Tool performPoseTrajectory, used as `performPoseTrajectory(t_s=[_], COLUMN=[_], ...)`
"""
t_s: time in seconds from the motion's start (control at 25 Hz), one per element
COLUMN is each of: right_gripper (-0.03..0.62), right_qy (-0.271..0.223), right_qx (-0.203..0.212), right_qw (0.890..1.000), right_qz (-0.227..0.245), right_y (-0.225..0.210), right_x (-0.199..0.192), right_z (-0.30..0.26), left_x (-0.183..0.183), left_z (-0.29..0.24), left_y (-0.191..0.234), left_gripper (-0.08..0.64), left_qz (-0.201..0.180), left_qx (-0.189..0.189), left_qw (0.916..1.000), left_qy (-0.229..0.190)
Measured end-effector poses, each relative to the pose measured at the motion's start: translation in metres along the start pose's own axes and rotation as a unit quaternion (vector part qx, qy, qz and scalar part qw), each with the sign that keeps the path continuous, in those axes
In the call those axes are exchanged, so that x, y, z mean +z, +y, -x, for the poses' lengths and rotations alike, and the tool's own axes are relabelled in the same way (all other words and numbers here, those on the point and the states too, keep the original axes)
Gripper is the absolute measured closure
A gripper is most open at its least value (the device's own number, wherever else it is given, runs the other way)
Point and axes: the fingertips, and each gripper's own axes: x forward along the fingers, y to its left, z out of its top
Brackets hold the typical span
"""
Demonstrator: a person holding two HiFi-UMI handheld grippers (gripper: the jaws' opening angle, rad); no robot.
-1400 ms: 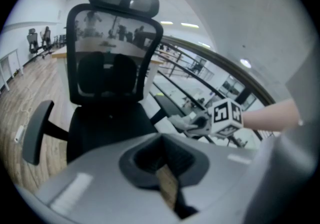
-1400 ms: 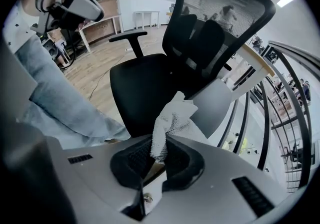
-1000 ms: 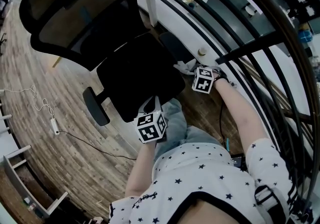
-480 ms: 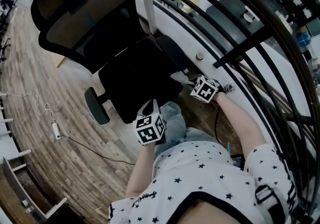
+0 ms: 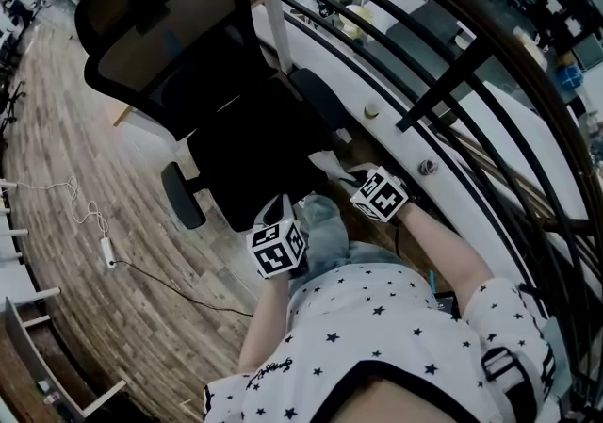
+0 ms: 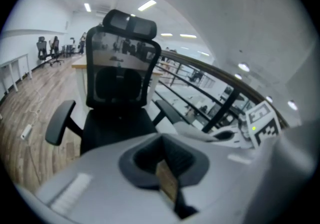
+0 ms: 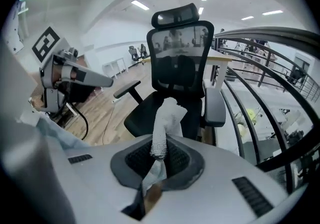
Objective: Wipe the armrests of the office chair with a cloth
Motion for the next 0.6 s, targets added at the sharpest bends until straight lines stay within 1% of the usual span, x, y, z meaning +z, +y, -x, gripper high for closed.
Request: performPoseTrajectory(t_s=[0.24,0.4,0.6], right_gripper=[0.561,0.561,0.561], right_qy=[-0.045,-0.076,-0.108], right_qx=[-0.004,-0.011,-0.015], right_qw=[0.998,0.996,0.992], right_qz=[-0.033,-0.044,-0.056], right_y=[0.049,0.051,0.065], right_x=[0.014,0.028,0.034], right_z=[0.017,0.046,0.060], left_x=[-0.018,-0.014,-0.020], left_z=[0.025,0.034,0.045], left_y=[0.013,-0.002,-0.005], left_gripper=[0.555,0.555,0.555], left_qz=[-0.003,-0.003,-0.003], left_qx=[-0.001,-0.002,-0.003], left_qw=[1.0000,0.9999,0.9997], left_qy=[-0.008,-0.014,-0.024])
